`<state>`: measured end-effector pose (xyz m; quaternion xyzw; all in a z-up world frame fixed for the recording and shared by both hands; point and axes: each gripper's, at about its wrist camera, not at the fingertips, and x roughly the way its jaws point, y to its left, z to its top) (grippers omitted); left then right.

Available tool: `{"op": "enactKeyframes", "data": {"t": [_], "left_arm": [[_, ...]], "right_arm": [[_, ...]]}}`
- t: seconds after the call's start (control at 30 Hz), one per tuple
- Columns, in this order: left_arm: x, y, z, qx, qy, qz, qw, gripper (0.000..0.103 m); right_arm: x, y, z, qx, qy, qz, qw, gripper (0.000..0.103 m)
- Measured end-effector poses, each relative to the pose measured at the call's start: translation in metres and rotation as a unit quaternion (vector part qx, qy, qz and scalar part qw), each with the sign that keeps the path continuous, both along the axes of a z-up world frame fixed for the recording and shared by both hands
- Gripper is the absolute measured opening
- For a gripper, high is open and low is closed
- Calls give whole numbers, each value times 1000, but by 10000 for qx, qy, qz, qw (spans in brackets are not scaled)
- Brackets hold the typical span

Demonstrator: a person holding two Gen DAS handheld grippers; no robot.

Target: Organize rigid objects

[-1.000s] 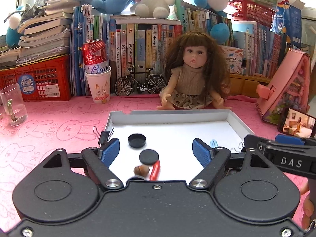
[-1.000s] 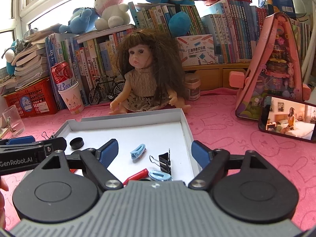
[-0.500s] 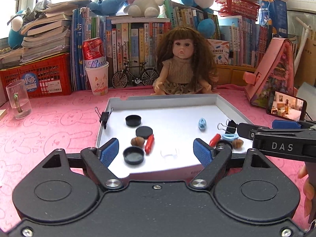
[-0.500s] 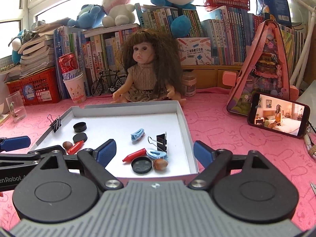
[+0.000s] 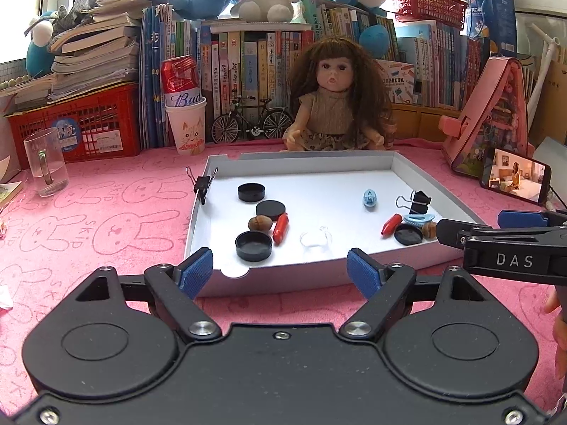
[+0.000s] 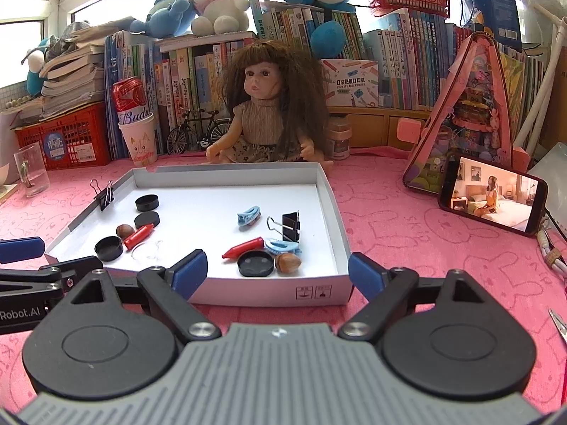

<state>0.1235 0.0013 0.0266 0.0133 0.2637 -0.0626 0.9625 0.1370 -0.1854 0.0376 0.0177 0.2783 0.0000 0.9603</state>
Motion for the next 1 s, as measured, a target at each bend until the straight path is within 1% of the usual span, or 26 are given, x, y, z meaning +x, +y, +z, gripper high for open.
{"op": "enactKeyframes", "data": {"t": [0.43, 1.0], "left_arm": [[-1, 1, -13, 64, 171, 79, 9998, 81], [9, 1, -30, 151, 475, 267, 9984, 82]], "right_arm": [[-3, 0, -11, -60, 176, -35, 9998, 94], [3, 5, -28, -195, 519, -78, 9984, 96]]}}
